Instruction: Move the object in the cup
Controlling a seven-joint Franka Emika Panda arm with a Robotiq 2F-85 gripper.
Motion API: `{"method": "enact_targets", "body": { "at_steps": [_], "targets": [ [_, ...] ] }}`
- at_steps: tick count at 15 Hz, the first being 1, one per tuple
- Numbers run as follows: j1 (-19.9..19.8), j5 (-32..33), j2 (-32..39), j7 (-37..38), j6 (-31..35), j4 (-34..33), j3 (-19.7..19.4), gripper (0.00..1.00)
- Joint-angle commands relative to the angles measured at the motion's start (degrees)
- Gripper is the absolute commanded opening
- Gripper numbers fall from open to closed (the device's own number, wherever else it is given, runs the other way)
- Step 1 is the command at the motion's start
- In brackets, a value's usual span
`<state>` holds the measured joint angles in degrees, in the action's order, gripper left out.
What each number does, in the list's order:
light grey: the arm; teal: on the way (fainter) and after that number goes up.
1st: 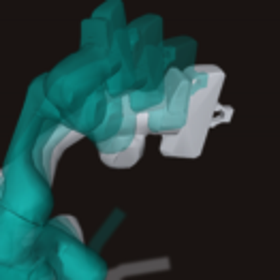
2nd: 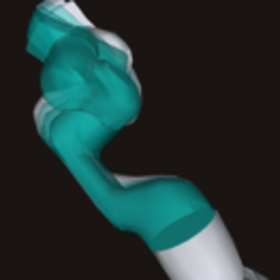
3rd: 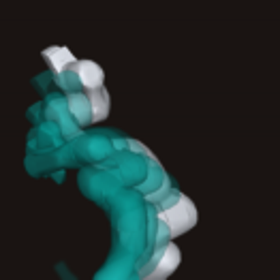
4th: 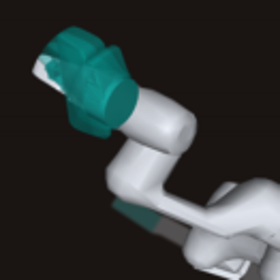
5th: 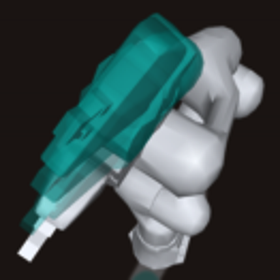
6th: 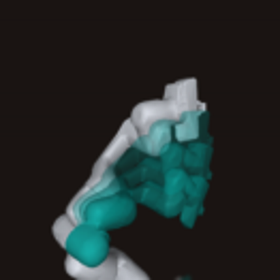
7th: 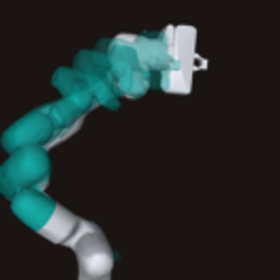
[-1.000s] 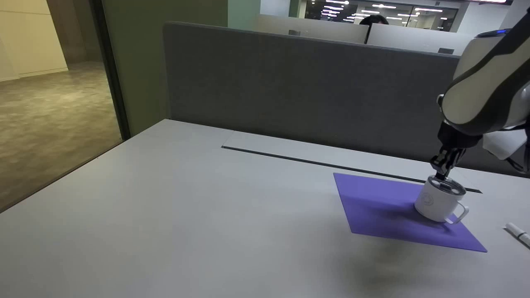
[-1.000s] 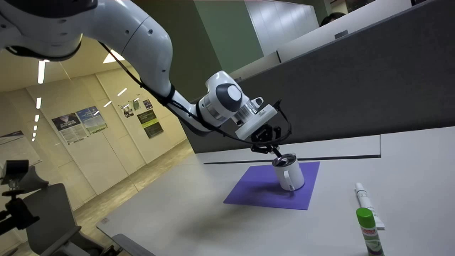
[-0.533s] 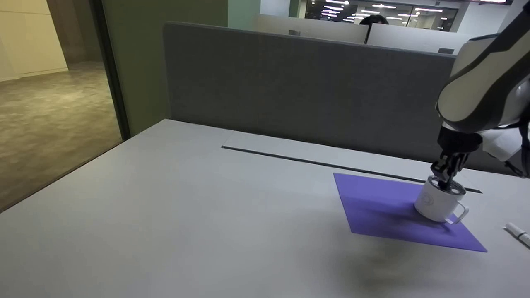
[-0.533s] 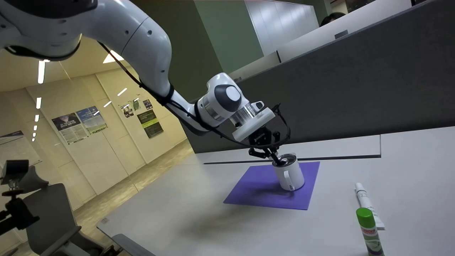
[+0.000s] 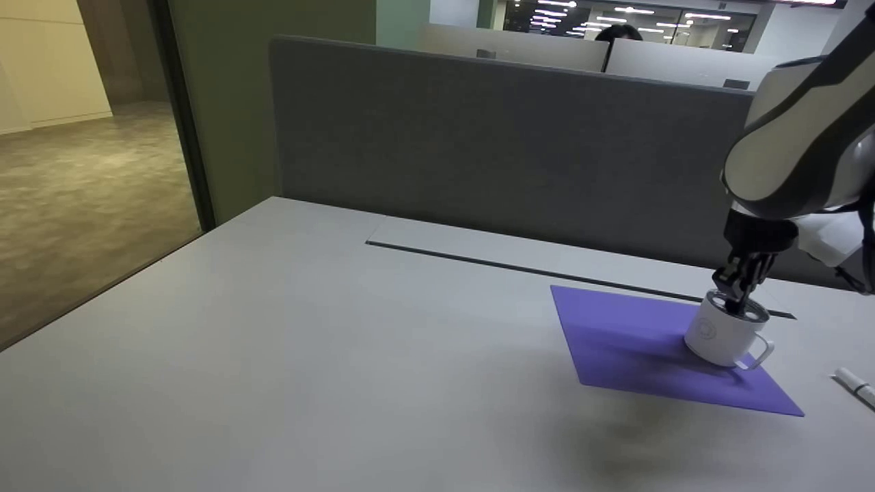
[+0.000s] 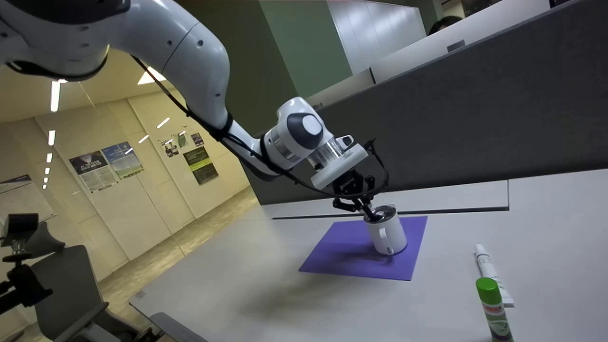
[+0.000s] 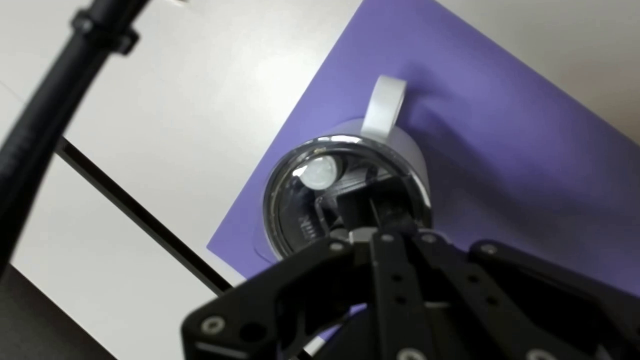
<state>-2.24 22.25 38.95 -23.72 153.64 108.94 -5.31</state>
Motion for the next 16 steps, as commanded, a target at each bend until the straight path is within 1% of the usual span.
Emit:
{"method": "enact_targets", "body": {
  "at_steps": [1,8,16],
  "targets": [
    [-0.95,0.18,0.15,0.80,0.70,-0.49,0.23,0.00],
    [-2.04,-0.10,0.81,0.52,2.16,-0.65,0.41,0.00],
    [-1.31,1.03,1.31,1.36,5.81,-0.44,-1.12,0.00]
  ]
}}
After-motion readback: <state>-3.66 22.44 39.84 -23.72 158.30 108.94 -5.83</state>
